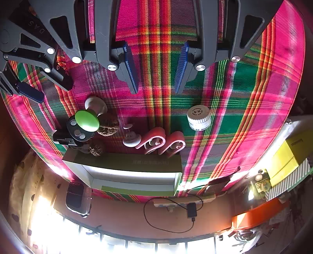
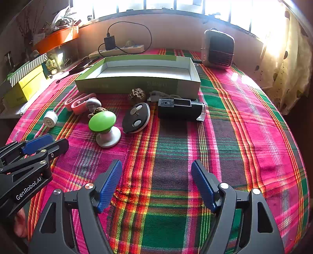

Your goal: Organize objects

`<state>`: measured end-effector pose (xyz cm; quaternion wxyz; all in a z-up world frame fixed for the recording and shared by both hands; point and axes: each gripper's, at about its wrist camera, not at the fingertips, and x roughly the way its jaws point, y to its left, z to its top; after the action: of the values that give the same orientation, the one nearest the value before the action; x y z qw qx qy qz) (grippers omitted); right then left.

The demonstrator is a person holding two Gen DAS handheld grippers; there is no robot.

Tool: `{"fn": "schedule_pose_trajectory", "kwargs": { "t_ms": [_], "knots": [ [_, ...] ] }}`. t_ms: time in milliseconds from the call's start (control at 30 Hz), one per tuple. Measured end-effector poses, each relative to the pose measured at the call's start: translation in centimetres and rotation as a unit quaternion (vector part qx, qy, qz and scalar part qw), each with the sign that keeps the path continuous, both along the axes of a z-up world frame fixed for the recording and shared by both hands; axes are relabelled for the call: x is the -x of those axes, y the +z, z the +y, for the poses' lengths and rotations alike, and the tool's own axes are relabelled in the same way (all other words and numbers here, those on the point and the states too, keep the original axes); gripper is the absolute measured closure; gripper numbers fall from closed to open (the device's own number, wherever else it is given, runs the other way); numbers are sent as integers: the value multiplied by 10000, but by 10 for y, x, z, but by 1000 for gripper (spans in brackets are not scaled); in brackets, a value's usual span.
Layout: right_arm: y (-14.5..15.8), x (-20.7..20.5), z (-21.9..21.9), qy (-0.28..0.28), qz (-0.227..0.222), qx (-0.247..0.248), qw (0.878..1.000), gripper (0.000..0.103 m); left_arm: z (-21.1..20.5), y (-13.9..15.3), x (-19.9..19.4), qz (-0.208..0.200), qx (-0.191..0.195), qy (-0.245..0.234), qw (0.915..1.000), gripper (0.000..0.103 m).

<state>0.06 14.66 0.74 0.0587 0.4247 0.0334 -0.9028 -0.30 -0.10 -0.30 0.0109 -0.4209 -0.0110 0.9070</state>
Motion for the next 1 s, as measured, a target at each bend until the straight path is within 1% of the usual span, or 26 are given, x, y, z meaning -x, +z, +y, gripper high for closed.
{"fn": "schedule_pose_trajectory", "kwargs": {
  "t_ms": [1000],
  "knots": [
    [-2,-1,0,-2,3,-9,10000,30,-1,1,0,-3,11,-8,10000,67]
  ]
}}
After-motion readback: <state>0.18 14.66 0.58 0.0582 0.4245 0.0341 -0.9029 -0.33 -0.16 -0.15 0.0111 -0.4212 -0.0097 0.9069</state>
